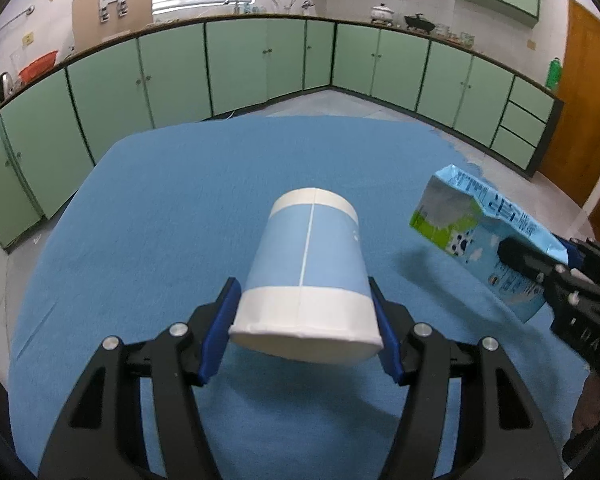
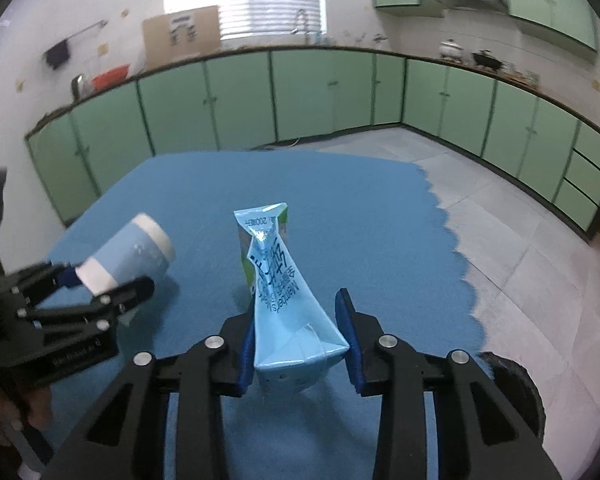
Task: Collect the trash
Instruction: 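Carry the milk carton with the right gripper while the left gripper carries the cup over the bin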
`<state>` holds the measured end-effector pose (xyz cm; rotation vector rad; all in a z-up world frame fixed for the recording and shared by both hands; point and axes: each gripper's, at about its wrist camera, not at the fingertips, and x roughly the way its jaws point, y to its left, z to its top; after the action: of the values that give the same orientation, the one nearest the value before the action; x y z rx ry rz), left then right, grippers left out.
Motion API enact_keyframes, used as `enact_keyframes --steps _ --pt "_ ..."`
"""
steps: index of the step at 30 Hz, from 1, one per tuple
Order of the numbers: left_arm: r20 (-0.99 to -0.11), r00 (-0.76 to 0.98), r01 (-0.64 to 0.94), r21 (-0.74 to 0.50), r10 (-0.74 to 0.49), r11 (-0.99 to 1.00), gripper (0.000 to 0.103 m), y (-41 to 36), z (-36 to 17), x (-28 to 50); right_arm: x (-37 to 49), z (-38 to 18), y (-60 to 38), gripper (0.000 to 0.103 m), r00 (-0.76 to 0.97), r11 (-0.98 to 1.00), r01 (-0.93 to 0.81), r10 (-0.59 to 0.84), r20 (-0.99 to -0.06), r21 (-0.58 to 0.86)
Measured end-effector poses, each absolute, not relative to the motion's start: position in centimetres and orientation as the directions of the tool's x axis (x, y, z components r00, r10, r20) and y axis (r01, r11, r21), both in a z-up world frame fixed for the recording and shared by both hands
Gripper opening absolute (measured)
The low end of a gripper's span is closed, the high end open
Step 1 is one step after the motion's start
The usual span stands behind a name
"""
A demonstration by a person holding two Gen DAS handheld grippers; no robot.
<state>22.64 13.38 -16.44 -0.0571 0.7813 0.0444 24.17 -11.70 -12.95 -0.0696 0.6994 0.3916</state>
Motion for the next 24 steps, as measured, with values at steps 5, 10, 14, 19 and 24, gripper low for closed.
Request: enact_keyframes --steps 5,10,14,19,24 --pt "-0.685 0.727 0.009 -0.044 -0.037 0.999 0.06 10.0 -15.4 22.4 22.7 -11.0 -15.0 0.035 0.741 0.955 -0.287 0.268 -0.615 0.07" --pt "-0.675 0.73 0.097 -0.056 -0.11 0.994 0.06 5.7 -14.9 22.5 21.3 -9.8 -18.8 0.035 0.769 0.978 -0.196 0.2 -0.607 0.073" --pt "-0.664 0.729 0.165 -0.067 -0.167 0.984 0.06 1.9 -14.6 22.2 20.6 -9.0 -21.9 0.035 0.784 0.987 -0.129 0.161 -0.6 0.096" --pt "-0.651 0.726 0.231 -0.073 -0.222 0.97 0.06 -2.3 -14.2 22.0 19.3 -8.3 -25.6 0.035 0.802 0.994 -0.055 0.101 -0.588 0.095" --pt "-0.639 0.723 0.282 -0.076 -0.264 0.956 0.06 -5.6 -13.8 21.6 17.8 -8.0 -29.0 0.035 0.812 0.996 0.009 0.043 -0.582 0.086"
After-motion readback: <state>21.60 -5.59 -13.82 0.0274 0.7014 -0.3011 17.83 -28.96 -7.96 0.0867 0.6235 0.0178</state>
